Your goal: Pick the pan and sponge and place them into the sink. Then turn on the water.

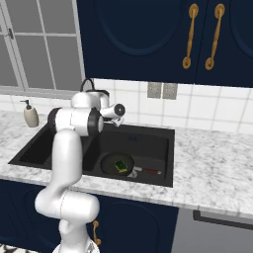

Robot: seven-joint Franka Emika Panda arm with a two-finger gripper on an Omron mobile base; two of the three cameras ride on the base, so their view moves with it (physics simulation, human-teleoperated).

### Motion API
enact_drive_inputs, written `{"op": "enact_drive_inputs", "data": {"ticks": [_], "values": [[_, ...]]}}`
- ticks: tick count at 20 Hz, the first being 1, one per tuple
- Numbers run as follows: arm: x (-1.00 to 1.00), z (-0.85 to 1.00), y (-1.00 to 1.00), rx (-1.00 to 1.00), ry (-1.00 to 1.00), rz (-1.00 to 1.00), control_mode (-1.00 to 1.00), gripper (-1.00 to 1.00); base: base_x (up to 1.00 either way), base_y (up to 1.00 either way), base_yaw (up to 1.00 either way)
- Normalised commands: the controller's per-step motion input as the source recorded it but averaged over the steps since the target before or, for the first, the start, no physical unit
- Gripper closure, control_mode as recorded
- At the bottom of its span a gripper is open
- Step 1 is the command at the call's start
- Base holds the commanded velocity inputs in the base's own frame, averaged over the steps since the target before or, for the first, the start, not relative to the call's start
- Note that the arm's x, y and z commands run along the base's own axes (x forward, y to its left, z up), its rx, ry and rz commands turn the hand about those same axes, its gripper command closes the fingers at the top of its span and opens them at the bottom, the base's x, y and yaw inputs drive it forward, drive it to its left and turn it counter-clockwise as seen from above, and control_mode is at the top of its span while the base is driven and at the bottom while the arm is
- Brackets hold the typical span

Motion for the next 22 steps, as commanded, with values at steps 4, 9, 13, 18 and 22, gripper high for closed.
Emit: {"op": "enact_drive_inputs", "data": {"ticks": [4, 9, 13, 18, 22], "values": [[0.34, -0.09, 0.04, 0.00, 0.00, 0.00, -1.00, -1.00, 0.00, 0.00, 0.00], [0.30, -0.10, 0.01, 0.00, 0.00, 0.00, -1.00, -1.00, 0.00, 0.00, 0.00], [0.26, -0.11, 0.02, 0.00, 0.00, 0.00, -1.00, -1.00, 0.00, 0.00, 0.00], [0.16, -0.12, 0.04, 0.00, 0.01, 0.00, -1.00, 1.00, 0.00, 0.00, 0.00], [0.04, 0.00, 0.00, 0.00, 0.03, 0.00, -1.00, 1.00, 0.00, 0.00, 0.00]]}}
